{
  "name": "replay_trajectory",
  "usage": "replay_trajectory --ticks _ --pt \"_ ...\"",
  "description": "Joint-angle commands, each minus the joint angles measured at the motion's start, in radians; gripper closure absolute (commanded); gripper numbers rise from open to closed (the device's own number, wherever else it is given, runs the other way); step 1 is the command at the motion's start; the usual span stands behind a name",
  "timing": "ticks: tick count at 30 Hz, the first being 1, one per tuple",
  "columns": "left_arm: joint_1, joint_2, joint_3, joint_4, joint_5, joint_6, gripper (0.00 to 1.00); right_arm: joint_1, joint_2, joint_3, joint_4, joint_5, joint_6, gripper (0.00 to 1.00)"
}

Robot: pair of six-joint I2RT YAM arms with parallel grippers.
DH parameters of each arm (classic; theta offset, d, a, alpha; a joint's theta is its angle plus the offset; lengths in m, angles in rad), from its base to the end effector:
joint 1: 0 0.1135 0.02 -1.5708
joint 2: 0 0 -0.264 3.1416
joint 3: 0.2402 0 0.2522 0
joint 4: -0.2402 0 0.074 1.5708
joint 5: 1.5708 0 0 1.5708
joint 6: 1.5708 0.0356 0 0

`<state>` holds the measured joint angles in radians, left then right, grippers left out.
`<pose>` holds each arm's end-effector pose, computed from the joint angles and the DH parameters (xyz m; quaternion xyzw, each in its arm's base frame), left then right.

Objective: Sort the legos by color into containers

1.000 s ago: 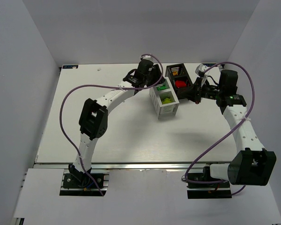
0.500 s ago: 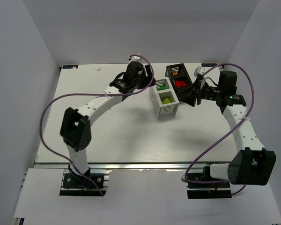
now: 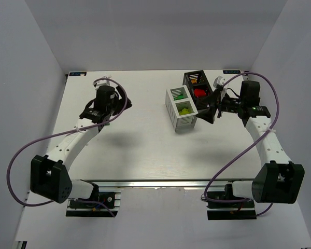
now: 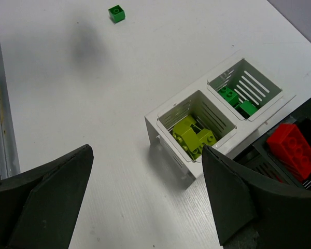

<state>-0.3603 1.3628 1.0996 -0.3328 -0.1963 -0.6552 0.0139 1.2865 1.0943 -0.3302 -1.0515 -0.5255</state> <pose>0.2904 -0.1020 0.3049 -0.1746 0.8630 -0.1510 0.4494 0.2768 0.0348 0.3333 -0.4416 0.6548 0.3108 0.5288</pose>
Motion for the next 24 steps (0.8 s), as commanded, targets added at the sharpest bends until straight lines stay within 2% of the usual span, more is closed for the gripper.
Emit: replay_trajectory --ticks 1,4,10,12,15,17,19,24 --pt "0.007 -0.086 -0.049 -0.071 -0.074 0.023 0.02 -0.003 0.029 0.018 -0.033 -0.036 -0.062 0.11" --pt "0.036 -0.126 -0.107 -0.075 -0.069 0.060 0.02 -0.003 0.053 0.035 -0.078 -0.028 -0.090 0.11" --pt "0.127 -0.127 -0.188 -0.086 -0.025 0.077 0.02 -0.003 0.071 0.056 -0.122 -0.033 -0.111 0.22" --pt "0.164 -0.102 -0.190 -0.097 -0.005 0.089 0.04 -0.003 0.073 0.059 -0.131 -0.042 -0.110 0.28" --pt "0.190 -0.026 -0.175 -0.091 0.009 0.129 0.07 -0.003 0.079 0.073 -0.174 -0.053 -0.137 0.49" --pt "0.202 0.008 -0.164 -0.080 0.018 0.141 0.09 -0.003 0.083 0.081 -0.197 -0.056 -0.152 0.55" --pt "0.208 0.068 -0.146 -0.074 0.018 0.158 0.12 -0.003 0.088 0.087 -0.216 -0.056 -0.159 0.59" --pt "0.221 0.194 -0.052 -0.083 -0.009 0.203 0.17 -0.003 0.088 0.082 -0.205 -0.059 -0.149 0.59"
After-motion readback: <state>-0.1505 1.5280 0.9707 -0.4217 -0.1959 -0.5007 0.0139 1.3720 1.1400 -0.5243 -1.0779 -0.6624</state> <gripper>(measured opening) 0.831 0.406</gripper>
